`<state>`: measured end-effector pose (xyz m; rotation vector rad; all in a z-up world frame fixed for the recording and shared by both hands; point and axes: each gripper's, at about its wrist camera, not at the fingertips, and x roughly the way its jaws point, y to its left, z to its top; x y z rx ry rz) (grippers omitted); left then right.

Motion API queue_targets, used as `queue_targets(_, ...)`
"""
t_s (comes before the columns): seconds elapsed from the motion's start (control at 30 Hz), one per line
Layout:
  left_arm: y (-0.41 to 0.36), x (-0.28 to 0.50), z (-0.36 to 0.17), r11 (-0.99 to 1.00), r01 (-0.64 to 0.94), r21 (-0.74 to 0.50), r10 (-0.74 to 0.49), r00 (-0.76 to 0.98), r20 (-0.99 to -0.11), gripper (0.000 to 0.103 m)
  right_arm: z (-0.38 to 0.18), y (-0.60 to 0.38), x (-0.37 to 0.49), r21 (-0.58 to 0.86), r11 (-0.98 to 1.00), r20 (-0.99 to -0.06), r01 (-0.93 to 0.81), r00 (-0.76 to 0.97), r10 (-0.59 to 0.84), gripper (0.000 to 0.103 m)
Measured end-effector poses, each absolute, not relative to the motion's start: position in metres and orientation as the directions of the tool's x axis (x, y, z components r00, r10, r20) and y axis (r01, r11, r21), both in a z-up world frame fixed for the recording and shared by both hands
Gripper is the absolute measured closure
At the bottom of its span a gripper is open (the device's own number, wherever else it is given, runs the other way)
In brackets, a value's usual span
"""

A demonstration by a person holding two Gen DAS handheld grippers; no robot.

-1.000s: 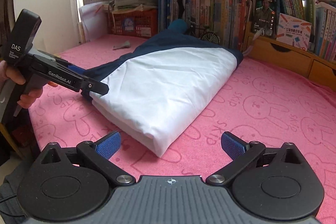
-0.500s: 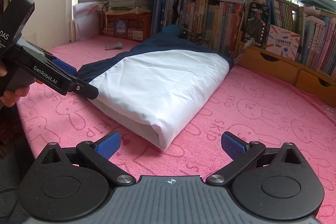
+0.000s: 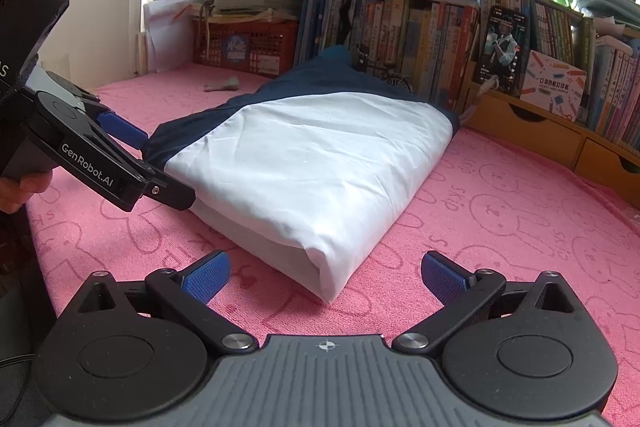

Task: Fold clothes

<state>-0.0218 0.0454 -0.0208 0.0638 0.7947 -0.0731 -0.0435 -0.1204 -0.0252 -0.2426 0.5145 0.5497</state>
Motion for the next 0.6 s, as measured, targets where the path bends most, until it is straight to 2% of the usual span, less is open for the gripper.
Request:
queue_targets(0.2,0.043,-0.022,-0.02,0.996,0.084,0.003,-0.055,0.675,-0.736,0.0,-0.026,-0.117,-0.041,-0.09,0.833,-0.528,-0.546,0.735,0.425,0.0)
queue_targets(0.37,0.042,-0.018,-0.029,0.988,0.107,-0.111,-0.153,0.603,-0.783,0.0,-0.029,-0.116,-0.038,-0.077,0.842,-0.529,-0.535,0.737,0.42,0.0)
queue_targets(0.6,0.03,-0.019,-0.034,0.995,0.104,-0.008,-0.071,0.618,-0.783,0.0,-0.037,-0.113,-0.038,-0.067,0.84,-0.542,-0.538,0.727,0.422,0.0)
